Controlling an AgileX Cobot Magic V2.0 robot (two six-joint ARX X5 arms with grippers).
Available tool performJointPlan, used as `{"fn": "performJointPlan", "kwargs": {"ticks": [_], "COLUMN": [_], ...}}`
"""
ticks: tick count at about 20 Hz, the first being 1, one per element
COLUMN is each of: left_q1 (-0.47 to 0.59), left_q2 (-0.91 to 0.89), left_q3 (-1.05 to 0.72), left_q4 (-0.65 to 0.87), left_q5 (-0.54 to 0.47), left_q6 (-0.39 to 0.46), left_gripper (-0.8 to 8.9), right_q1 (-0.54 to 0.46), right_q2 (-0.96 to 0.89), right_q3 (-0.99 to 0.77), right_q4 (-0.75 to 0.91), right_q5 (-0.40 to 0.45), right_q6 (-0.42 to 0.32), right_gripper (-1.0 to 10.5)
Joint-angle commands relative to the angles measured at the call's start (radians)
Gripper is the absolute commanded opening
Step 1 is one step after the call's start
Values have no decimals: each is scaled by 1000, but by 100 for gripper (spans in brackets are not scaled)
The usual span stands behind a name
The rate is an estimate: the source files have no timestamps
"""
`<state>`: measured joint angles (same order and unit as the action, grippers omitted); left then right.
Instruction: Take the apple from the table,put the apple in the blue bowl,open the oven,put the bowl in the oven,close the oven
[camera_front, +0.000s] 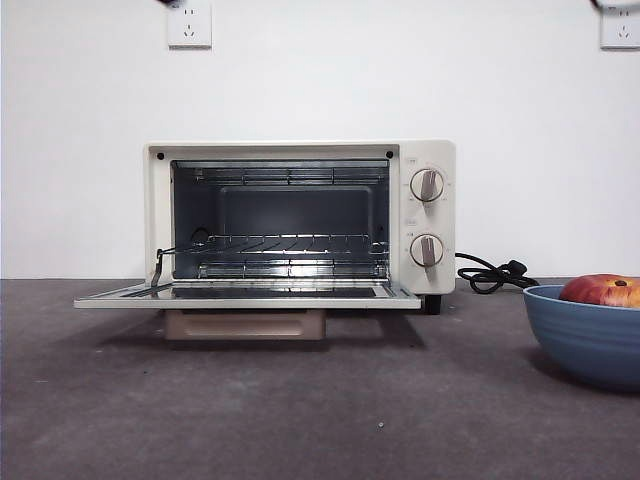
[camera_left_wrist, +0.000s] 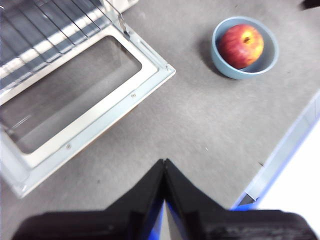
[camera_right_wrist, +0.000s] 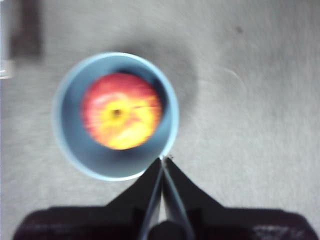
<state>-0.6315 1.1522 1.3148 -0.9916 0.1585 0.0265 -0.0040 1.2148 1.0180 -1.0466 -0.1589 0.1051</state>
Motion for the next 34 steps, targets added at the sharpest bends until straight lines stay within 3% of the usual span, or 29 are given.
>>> {"fn": "performJointPlan", "kwargs": {"ticks": [1,17,18,19,20,23,29,34], "left_q1": [-4,-4,-4,-4,-5,-4,-4,-4], "left_q2": [-51,-139,-141,-143,-144,-151,-192,-241], "left_q3": [1,1,1,1,1,1,1,1], "left_q4": [-48,-172,-173,-173,-174,-188,-227,-229], "left_q5": [-3,-2,-2,-2,-2,-2,-3,-3], "left_q6": [10,3,3,3,3,3,3,2], "left_gripper": [-5,-5,-5,-5,-5,-5,-5,-5], "right_q1": [-19,-16,-16,-16,-16,-15,34,223], "right_q2": [85,337,349,356,359,360,357,359], "right_q3": [-10,-10,-10,-10,-10,-10,84,226], "right_q4": [15,123,124,127,133,145,79,78], "right_q5": [-7,-10,-10,-10,-10,-51,-75,-57], "right_q6": [-11,-3,-3,-3,-3,3,79,212], "right_gripper": [208,217,184,46,-12,-11,-12,-12]}}
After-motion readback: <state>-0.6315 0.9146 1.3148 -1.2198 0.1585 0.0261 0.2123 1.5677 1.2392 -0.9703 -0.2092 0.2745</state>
